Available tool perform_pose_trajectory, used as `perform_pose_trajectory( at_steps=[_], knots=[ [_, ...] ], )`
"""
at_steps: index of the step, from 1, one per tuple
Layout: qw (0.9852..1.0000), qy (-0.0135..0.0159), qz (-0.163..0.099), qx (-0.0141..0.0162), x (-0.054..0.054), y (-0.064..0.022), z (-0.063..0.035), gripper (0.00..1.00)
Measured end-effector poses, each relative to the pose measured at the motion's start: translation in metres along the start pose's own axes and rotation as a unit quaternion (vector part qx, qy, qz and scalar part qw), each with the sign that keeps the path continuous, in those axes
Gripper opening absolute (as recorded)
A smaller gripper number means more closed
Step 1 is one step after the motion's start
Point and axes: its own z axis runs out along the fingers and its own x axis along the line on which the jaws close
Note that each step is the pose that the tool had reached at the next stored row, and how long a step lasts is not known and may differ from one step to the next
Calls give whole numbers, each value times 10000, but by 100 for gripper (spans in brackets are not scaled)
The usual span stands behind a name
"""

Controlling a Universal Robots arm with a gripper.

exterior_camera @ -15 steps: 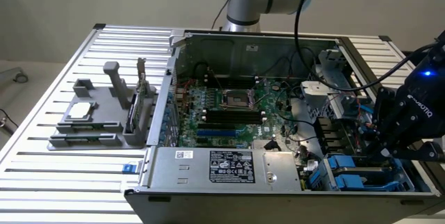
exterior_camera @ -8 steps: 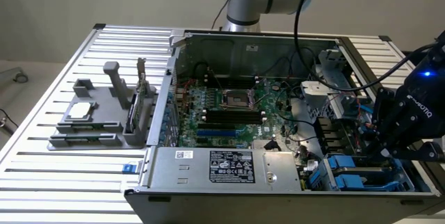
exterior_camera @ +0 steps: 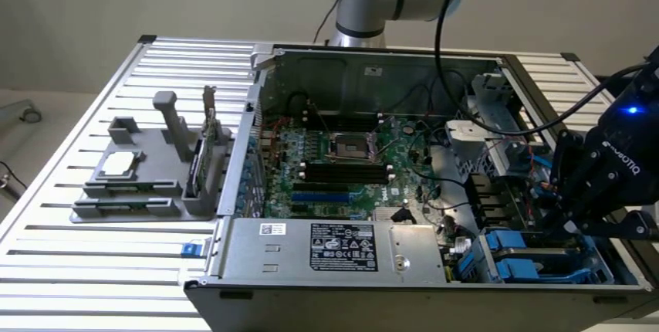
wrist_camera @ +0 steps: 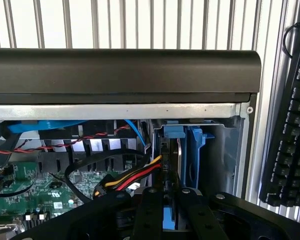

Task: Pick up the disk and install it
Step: 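Insert the first disk wire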

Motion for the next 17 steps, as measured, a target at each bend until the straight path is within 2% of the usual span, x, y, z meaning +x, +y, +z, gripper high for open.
perform_pose_trajectory(
  at_steps=[7, 17],
  knots=[
    [10000, -4, -31, 14, 1, 1, 0, 16],
    [10000, -4, -39, 57, -1, 15, -39, 16]
  ],
)
